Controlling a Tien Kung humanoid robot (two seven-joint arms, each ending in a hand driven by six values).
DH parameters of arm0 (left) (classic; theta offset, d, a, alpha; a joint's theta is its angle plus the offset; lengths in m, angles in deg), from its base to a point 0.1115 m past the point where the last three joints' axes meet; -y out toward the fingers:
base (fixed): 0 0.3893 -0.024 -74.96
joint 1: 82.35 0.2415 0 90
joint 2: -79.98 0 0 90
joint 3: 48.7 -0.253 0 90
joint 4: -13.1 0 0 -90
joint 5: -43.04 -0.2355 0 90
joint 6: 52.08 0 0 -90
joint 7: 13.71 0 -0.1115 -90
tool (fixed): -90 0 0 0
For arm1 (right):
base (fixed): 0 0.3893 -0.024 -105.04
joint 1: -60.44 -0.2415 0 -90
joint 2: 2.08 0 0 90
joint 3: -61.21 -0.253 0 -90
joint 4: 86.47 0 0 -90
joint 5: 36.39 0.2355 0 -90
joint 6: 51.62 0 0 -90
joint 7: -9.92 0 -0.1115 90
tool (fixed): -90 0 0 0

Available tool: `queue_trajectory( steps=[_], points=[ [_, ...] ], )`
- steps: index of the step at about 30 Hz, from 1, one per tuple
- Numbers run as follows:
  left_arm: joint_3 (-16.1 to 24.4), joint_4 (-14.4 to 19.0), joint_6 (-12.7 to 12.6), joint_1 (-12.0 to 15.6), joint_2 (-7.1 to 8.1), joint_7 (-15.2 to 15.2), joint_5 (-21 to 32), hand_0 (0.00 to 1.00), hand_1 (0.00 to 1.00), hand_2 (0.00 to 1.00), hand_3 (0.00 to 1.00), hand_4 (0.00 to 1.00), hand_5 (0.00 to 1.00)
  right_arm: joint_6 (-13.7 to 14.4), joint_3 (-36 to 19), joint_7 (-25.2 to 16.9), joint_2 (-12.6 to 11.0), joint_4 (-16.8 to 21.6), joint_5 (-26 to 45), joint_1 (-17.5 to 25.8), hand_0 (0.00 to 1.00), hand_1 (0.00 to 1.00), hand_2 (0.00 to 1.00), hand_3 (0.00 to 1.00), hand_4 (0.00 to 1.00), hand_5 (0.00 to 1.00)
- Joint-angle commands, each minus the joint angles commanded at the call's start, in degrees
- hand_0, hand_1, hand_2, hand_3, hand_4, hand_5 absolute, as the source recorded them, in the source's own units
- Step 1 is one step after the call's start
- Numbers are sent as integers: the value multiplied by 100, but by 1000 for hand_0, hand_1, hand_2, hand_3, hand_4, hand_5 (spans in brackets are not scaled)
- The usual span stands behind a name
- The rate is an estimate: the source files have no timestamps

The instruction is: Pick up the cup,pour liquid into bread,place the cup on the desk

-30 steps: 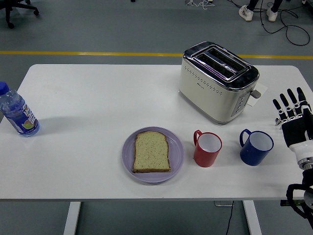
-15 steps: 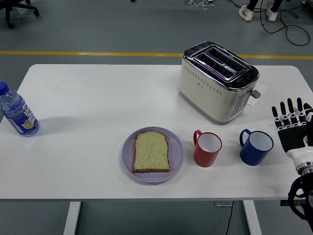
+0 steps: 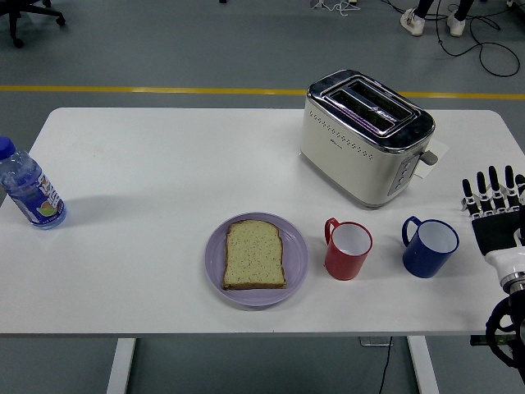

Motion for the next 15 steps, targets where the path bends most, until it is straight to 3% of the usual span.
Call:
queue_trajectory(
  steps=[15],
  points=[
    [20, 1, 0, -9, 11, 0, -16, 635, 646, 660, 560, 326, 846, 7, -18, 13, 12, 5, 57, -21, 673, 603, 649, 625, 560, 363]
  ],
)
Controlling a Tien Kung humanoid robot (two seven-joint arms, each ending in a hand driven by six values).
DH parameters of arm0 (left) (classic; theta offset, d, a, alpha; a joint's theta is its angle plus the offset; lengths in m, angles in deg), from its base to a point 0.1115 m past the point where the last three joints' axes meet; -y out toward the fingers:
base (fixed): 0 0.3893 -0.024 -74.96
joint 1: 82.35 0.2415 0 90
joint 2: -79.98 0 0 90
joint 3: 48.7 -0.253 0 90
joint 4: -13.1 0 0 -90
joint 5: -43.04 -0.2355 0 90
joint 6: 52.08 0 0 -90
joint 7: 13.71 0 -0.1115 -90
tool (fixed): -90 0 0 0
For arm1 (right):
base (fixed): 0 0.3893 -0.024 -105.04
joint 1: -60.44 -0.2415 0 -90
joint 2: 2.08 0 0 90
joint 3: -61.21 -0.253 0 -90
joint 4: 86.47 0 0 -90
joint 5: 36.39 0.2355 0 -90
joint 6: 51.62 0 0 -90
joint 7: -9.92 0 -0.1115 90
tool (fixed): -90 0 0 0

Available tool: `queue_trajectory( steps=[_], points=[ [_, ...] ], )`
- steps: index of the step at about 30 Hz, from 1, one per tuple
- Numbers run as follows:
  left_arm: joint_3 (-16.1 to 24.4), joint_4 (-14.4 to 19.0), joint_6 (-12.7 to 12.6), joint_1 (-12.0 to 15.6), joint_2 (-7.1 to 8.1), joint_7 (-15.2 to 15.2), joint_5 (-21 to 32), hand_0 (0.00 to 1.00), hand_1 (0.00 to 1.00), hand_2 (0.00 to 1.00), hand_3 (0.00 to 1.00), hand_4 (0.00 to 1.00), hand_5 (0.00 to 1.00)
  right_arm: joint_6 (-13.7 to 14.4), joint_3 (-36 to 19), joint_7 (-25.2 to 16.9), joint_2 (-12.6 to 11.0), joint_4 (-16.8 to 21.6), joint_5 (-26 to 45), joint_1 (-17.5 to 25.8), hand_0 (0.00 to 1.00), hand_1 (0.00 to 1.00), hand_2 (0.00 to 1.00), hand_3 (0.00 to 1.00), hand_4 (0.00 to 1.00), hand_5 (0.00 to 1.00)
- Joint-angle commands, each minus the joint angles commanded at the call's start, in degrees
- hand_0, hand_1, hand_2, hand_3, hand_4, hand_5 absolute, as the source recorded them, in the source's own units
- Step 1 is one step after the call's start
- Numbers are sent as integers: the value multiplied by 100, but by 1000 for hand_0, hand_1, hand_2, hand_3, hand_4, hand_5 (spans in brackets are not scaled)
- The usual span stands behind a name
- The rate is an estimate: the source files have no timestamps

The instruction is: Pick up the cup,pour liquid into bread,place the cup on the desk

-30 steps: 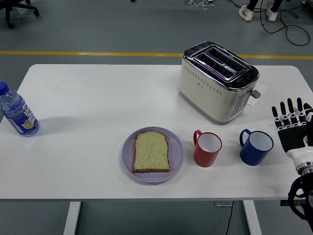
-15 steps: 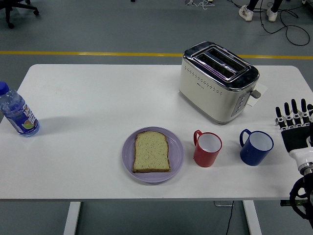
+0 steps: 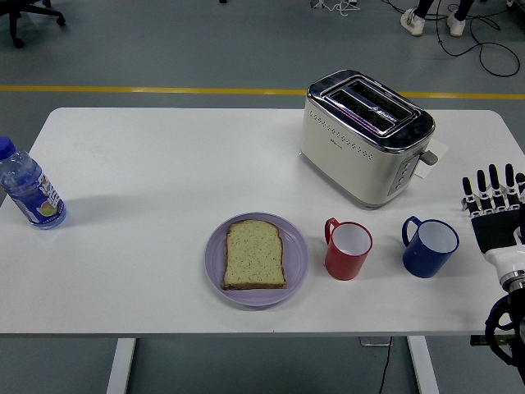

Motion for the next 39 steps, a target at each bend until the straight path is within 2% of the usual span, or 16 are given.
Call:
queue_trajectory(
  steps=[11, 12, 18, 39],
  points=[
    [7, 0, -1, -2, 1, 0, -11, 635, 646, 660, 560, 327, 846, -7, -36, 77, 6, -3, -54, 8, 672, 602, 650, 624, 559, 363],
    [7, 0, -1, -2, 1, 0, -12, 636, 646, 660, 560, 327, 845, -11, -42, 95, 6, -4, -72, 8, 670, 597, 646, 623, 558, 314],
    [11, 0, -1, -6, -1, 1, -17, 636, 647, 660, 559, 327, 845, -42, -82, 167, 13, -19, -131, 3, 669, 595, 647, 621, 556, 299],
    [-36, -3, -1, 27, -11, 2, 15, 637, 648, 660, 559, 325, 838, -67, -72, 202, 23, -69, -72, 55, 663, 588, 644, 620, 556, 305]
  ],
)
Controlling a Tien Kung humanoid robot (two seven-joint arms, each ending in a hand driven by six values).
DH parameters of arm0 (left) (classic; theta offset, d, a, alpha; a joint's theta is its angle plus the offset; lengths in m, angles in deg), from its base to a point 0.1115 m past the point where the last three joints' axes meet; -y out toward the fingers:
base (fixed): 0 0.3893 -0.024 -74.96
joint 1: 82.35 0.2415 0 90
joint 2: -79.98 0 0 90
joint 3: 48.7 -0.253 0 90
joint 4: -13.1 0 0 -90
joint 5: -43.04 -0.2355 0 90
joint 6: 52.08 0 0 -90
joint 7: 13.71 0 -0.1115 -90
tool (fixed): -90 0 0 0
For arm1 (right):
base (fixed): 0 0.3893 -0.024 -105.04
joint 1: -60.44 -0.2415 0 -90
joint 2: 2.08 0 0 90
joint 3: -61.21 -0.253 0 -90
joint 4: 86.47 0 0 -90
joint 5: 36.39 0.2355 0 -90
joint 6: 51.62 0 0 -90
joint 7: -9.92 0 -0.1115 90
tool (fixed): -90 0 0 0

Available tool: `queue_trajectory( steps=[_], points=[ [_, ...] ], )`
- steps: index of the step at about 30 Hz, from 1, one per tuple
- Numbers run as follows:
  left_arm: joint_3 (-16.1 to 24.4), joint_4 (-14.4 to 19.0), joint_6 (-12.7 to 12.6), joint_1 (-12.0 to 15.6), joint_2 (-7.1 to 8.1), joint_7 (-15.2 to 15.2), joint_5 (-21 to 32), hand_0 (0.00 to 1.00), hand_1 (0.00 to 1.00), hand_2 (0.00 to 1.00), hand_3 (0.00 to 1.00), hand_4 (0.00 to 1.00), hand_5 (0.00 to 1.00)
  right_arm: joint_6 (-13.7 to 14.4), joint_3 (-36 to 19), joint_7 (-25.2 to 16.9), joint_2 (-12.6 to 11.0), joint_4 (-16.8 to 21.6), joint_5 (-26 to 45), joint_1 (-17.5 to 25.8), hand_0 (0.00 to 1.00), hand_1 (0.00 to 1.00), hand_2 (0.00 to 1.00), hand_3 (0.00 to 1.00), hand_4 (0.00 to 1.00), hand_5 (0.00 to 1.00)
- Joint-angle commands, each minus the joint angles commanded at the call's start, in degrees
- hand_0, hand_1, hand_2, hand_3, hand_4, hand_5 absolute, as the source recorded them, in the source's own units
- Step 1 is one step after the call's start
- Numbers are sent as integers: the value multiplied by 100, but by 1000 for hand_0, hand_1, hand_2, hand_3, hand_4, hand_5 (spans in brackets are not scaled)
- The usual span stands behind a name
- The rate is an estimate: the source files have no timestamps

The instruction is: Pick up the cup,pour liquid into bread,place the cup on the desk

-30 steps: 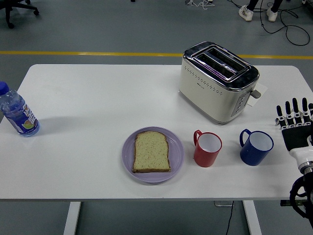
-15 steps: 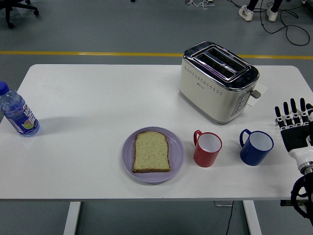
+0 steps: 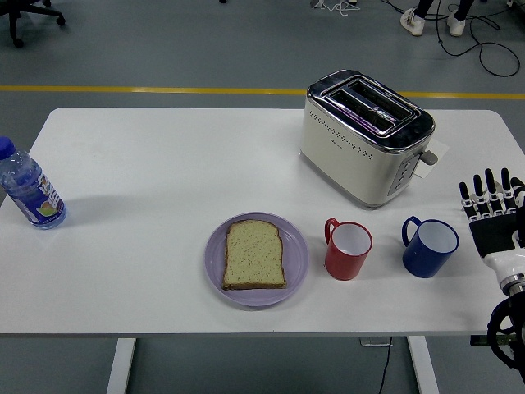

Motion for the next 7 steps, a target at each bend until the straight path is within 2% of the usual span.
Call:
queue_trajectory(
  steps=[7],
  points=[
    [-19, 0, 0, 20, 3, 1, 14, 638, 649, 660, 559, 325, 837, 9, -4, -24, 0, -2, 23, 12, 662, 588, 644, 619, 565, 301]
  ],
)
